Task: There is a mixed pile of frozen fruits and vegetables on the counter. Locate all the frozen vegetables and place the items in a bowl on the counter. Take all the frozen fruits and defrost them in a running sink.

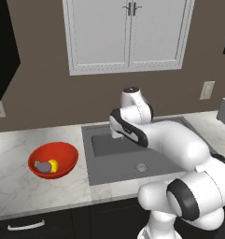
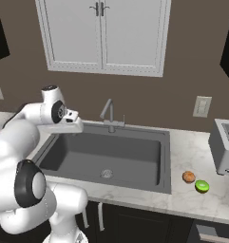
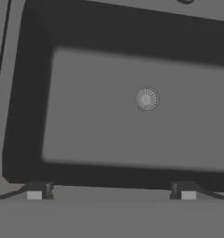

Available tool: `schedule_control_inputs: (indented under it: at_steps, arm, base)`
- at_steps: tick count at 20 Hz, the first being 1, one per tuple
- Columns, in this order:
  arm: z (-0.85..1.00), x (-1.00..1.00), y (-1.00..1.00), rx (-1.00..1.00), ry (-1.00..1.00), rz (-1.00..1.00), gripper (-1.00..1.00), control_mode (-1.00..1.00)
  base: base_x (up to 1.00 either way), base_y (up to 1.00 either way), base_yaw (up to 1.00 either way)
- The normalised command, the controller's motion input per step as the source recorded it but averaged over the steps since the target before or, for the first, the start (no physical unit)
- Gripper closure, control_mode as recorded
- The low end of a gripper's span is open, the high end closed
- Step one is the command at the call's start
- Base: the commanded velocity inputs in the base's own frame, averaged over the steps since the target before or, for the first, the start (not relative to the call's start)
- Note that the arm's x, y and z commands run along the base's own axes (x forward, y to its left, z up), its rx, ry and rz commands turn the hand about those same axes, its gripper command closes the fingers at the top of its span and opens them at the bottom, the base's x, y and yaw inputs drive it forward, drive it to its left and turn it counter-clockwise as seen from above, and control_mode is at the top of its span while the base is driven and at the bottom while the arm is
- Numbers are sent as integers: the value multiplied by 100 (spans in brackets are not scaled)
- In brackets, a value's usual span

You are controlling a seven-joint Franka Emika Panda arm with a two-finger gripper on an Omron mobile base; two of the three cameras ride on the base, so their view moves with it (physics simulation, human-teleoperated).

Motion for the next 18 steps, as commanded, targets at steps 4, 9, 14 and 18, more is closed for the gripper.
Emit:
schedule_control_inputs:
  at_steps: [4, 9, 14, 18]
  arm:
    - [0, -7, -53, -16, 1, 0, -100, -100]
    - [-3, -2, -56, -12, 0, 0, -100, -100]
    - [-15, -2, -61, -4, 0, 0, -100, -100]
    - [-22, -4, -68, 0, 0, 0, -100, -100]
  base:
    - [0, 0, 0]
    - [0, 0, 0]
    - [0, 0, 0]
    - [0, 0, 0]
